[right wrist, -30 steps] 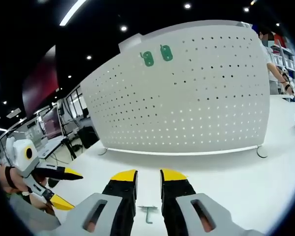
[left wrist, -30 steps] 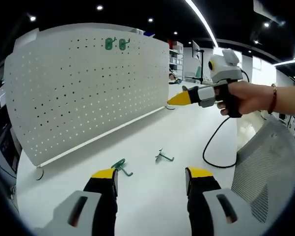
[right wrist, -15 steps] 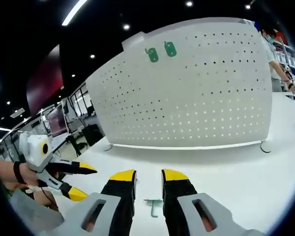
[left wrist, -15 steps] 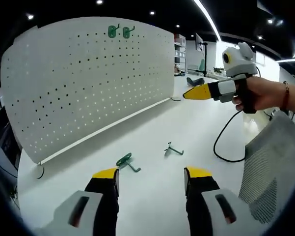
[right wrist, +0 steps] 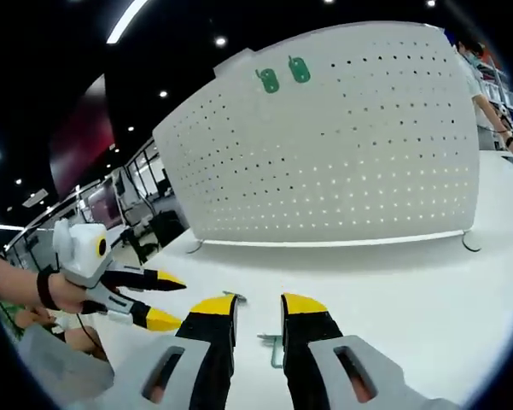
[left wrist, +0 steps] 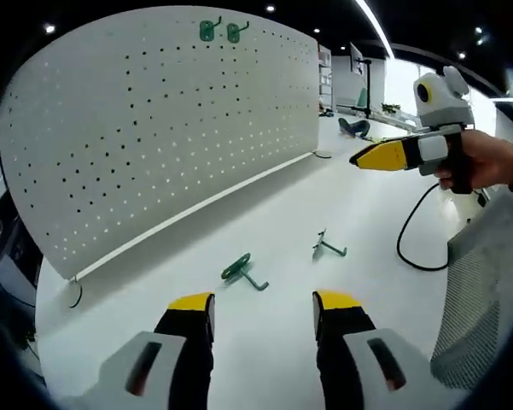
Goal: Insert the hook assembly into the mounting plate slot until the hook locks in place.
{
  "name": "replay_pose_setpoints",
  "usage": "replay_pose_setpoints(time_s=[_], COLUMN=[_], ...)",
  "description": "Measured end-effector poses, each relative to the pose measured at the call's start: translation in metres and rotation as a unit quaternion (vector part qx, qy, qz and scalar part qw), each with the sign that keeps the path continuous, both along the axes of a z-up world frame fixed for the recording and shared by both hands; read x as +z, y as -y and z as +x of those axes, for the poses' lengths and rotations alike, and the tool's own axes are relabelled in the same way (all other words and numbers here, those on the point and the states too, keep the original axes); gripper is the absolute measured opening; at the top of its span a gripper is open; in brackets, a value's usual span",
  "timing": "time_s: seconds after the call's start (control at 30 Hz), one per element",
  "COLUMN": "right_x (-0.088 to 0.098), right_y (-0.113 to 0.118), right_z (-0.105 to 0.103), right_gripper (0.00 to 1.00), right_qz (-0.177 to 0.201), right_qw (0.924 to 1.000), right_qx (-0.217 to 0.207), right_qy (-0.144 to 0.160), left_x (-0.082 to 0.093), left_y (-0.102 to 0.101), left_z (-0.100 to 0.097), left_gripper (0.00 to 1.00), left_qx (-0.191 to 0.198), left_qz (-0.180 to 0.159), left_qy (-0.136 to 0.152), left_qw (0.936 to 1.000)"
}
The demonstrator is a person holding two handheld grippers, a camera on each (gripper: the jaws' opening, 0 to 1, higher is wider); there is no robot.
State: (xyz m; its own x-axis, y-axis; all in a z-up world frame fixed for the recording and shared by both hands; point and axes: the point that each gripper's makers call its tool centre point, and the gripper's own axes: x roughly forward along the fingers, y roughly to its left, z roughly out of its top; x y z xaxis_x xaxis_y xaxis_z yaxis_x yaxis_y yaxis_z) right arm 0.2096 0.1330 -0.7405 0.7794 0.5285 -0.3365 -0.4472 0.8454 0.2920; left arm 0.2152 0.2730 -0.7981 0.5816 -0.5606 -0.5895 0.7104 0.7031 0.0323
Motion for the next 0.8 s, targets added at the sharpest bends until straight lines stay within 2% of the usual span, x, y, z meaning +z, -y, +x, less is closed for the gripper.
replay_pose_setpoints(time_s=[0.13,0.2,0.27,0.4,0.6,0.8], right_x=[-0.004,-0.007,-0.009,-0.009,-0.018,-0.024], right_y=[-0.004,-0.009,-0.008,-0.011,-0.02,-0.021], right_z=[-0.003,-0.006,-0.005,-0.006,-0.013,-0.017], right_gripper=[0.19,0.2,0.21,0.23,0.23,0.23], right_qz=[0.0,-0.014,-0.018,-0.011,-0.016,-0.013], right_qw=[1.0,0.9996,0.9996,0.9996,0.999,0.9989], right_qx=[0.007,0.024,0.021,0.024,0.038,0.037], right_qy=[-0.004,-0.003,-0.005,-0.007,-0.016,-0.025], left_x=[-0.005,-0.007,-0.009,-0.017,-0.017,-0.017], left_y=[0.002,0.003,0.005,0.006,0.009,0.012], left_z=[0.006,0.008,0.009,0.013,0.023,0.033], left_gripper=[0.47,0.47,0.47,0.46,0.43,0.42], left_qx=[-0.001,-0.001,-0.003,-0.007,0.001,-0.012], left_qz=[0.006,0.005,0.007,0.014,0.007,0.025], left_qy=[-0.003,-0.006,-0.008,-0.016,-0.021,-0.016], left_qw=[1.0,1.0,0.9999,0.9998,0.9998,0.9995])
